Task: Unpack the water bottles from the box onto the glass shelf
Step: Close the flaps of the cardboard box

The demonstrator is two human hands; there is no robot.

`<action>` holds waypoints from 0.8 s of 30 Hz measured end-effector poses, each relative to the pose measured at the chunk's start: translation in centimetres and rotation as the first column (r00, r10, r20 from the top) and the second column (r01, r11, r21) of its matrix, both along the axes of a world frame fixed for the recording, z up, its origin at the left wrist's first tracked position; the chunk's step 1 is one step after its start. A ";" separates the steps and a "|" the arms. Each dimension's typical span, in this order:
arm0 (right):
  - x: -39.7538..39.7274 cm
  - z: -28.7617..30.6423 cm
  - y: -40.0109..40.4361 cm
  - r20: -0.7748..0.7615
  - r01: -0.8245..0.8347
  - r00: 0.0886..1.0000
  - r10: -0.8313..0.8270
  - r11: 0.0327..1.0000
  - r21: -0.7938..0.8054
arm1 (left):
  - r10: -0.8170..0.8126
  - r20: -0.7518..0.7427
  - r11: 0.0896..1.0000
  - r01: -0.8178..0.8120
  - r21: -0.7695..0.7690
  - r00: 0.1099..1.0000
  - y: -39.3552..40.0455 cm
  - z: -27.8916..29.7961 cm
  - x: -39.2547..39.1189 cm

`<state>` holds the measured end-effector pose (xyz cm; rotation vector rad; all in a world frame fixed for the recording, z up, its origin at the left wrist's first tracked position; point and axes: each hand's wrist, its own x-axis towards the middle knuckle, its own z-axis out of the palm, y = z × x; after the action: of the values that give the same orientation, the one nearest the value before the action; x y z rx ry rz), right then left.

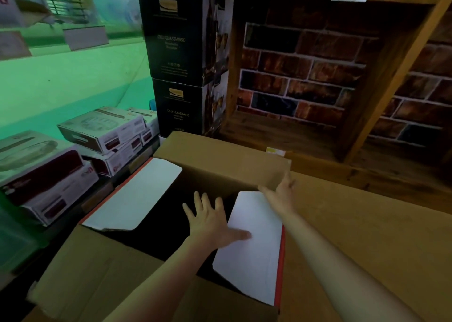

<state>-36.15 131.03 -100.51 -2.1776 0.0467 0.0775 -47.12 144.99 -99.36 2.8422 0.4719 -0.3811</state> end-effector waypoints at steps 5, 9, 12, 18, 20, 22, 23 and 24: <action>0.2 0.9 -0.5 0.054 0.063 0.996 -0.072 0.985 0.162 | 0.016 0.004 1.000 -0.016 0.009 1.000 0.1 -0.3 -0.4; -0.9 1.9 -1.0 0.131 0.089 0.984 -0.117 0.975 0.203 | -0.002 0.034 0.999 0.001 0.034 0.999 0.1 -0.1 -0.5; -1.8 2.8 -1.3 0.202 0.062 0.971 -0.127 0.952 0.299 | -0.018 0.062 0.997 0.014 0.076 0.998 -0.3 0.1 -0.6; -3.5 4.2 -1.9 0.472 -0.114 0.882 -0.002 0.969 0.217 | -0.040 0.189 0.999 0.040 0.003 0.981 0.6 1.5 -0.6; -4.0 4.6 -2.3 0.508 -0.136 0.853 0.122 0.991 -0.011 | 0.002 0.273 0.994 0.028 -0.107 0.962 1.9 2.0 -0.6; -4.8 5.2 -2.1 0.370 -0.239 0.864 0.343 0.924 -0.298 | 0.036 0.366 0.985 0.029 -0.173 0.930 3.2 2.5 -1.0; -5.3 5.3 -1.7 0.273 -0.318 0.851 0.449 0.854 -0.413 | 0.042 0.392 0.985 0.027 -0.169 0.919 3.9 2.6 -1.2; -5.7 5.2 -1.2 0.206 -0.372 0.826 0.525 0.781 -0.502 | 0.040 0.406 0.988 0.024 -0.153 0.913 4.5 2.7 -1.4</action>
<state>-41.84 129.78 -95.34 -2.5851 -0.7386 -0.0375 -48.54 149.50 -96.62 2.6615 0.3494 0.1762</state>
